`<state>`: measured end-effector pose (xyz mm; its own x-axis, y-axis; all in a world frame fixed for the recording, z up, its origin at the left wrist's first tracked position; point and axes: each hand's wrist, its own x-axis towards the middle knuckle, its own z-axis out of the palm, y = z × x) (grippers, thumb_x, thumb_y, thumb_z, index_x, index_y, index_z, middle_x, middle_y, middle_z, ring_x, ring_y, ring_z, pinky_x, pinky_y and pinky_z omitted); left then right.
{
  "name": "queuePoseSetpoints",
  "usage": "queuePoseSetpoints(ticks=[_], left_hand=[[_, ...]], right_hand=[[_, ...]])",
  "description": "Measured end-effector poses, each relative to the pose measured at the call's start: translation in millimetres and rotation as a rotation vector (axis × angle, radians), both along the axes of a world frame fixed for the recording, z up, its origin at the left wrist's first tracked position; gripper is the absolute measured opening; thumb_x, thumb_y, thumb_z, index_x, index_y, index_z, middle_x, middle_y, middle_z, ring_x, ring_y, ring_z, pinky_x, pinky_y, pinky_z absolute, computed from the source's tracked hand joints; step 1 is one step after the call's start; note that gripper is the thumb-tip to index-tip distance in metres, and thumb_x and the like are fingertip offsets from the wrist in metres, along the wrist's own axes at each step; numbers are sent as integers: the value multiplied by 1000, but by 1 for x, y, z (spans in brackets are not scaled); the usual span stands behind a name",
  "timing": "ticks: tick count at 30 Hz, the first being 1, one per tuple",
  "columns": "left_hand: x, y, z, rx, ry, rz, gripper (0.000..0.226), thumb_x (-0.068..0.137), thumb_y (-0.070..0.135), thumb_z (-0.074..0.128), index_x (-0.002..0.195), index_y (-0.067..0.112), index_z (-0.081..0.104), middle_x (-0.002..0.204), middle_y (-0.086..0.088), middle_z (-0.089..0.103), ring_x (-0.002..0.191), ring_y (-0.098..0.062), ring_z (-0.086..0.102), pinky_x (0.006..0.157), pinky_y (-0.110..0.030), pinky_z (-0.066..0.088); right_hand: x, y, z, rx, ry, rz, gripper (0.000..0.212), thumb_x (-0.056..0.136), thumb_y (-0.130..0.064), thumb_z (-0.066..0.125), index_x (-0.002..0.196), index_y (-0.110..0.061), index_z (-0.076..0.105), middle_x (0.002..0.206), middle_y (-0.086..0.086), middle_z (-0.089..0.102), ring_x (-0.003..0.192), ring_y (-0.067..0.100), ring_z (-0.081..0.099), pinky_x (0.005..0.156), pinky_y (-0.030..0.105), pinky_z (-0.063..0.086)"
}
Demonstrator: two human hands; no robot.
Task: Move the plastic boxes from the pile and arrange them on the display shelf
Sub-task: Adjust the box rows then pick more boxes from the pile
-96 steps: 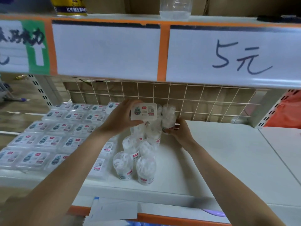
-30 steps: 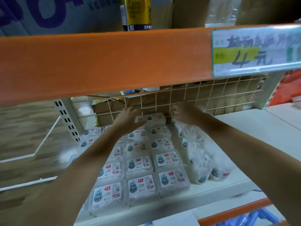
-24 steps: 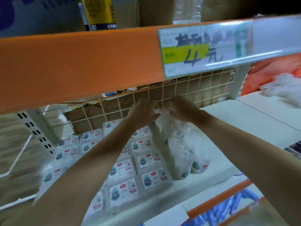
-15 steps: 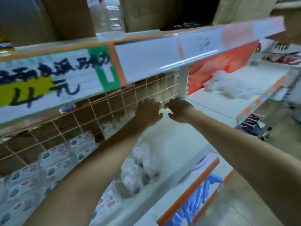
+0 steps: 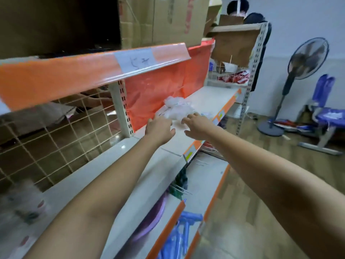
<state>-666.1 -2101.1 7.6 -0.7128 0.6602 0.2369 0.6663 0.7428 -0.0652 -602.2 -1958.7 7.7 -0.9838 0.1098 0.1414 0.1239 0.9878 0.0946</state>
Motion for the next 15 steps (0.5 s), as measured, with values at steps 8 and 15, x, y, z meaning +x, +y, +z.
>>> queuePoseSetpoints(ticks=[8, 15], left_hand=[[-30, 99, -27, -11, -31, -56, 37, 92, 35, 44, 119, 16, 60, 125, -7, 55, 119, -28, 46, 92, -38, 38], [-113, 170, -33, -2, -42, -12, 41, 94, 39, 44, 126, 17, 56, 132, -7, 51, 124, -27, 43, 95, -37, 38]], right_hand=[[-5, 106, -31, -67, -78, -105, 49, 93, -29, 50, 139, -16, 39, 139, 12, 43, 129, 29, 37, 98, 38, 39], [-73, 185, -33, -146, -39, -96, 48, 93, -29, 51, 138, -16, 40, 138, 11, 42, 128, 30, 35, 99, 41, 39]])
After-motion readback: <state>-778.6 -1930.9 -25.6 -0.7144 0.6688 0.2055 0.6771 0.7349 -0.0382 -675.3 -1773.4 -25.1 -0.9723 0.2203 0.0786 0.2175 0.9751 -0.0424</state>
